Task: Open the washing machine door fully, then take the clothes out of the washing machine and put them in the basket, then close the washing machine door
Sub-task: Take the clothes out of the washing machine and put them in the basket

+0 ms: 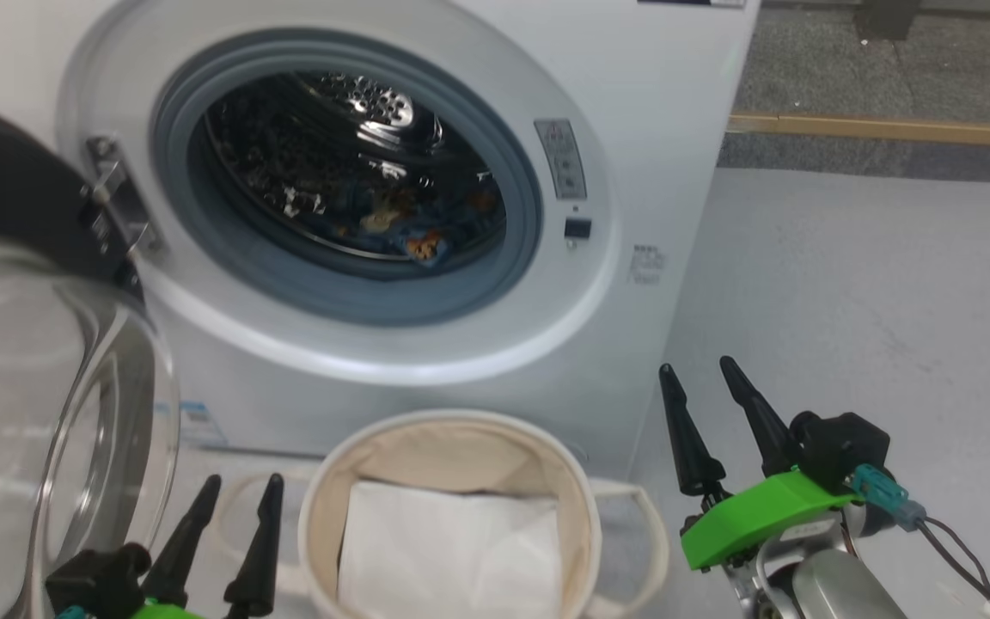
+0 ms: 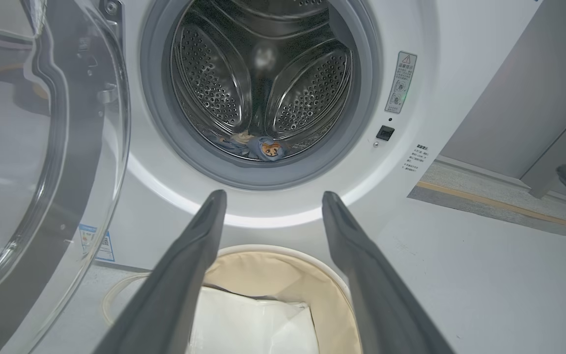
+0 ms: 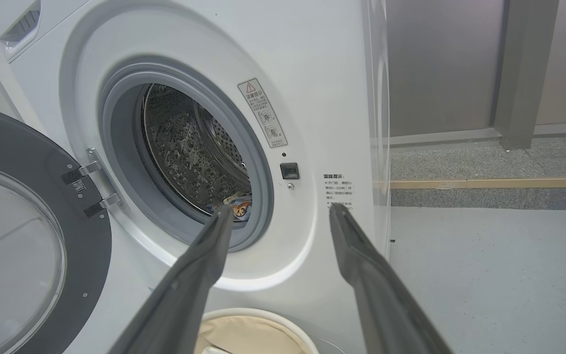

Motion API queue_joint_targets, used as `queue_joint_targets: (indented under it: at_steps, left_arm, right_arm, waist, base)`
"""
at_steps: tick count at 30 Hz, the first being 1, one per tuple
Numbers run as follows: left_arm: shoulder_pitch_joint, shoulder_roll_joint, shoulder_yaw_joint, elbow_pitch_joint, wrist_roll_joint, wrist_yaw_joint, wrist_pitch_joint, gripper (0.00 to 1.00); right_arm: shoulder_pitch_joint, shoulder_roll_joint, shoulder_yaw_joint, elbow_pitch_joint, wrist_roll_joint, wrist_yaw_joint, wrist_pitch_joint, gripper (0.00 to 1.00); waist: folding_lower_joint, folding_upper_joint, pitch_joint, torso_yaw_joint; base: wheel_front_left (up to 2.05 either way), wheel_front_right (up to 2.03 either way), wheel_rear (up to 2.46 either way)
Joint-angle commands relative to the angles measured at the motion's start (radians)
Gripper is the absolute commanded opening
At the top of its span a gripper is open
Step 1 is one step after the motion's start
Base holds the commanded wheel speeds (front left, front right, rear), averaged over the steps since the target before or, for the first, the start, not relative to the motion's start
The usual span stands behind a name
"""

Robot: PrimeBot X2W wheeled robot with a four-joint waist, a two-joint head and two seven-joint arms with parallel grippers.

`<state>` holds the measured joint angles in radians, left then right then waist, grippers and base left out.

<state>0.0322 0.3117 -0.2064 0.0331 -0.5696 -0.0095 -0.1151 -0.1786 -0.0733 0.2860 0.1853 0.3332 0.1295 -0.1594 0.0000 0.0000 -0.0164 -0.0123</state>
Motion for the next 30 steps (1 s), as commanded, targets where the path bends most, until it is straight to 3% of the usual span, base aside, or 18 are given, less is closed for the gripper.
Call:
queue_joint_targets:
  at_steps: [1, 11, 23, 30]
  left_arm:
    - [-0.064, 0.009, 0.030, -0.034, 0.016, -0.001, -0.004, 1.00]
    - [-0.078, -0.001, 0.020, -0.030, 0.022, 0.018, -0.007, 1.00]
    - [-0.135, -0.038, 0.028, 0.021, 0.014, 0.052, -0.030, 1.00]
    - [-0.296, -0.076, -0.050, 0.175, 0.049, 0.001, -0.041, 1.00]
  right_arm:
    - [-0.048, 0.006, 0.017, -0.029, -0.004, 0.001, -0.007, 1.00]
    - [-0.046, 0.008, -0.006, -0.025, -0.016, 0.001, 0.002, 1.00]
    - [-0.045, 0.002, -0.040, -0.001, -0.044, 0.001, 0.024, 1.00]
    - [-0.053, 0.004, -0.014, 0.010, -0.046, 0.001, 0.029, 1.00]
  waist:
    - [0.0000, 0.0000, 0.000, -0.002]
    - [0.0000, 0.0000, 0.008, -0.005]
    - [0.0000, 0.0000, 0.025, -0.003]
    - [0.0000, 0.0000, 0.081, -0.009]
  base:
    - [2.05, -1.94, -0.11]
    - [1.34, -1.28, -0.06]
    - [0.16, -0.16, 0.00]
    - [0.00, 0.00, 0.00]
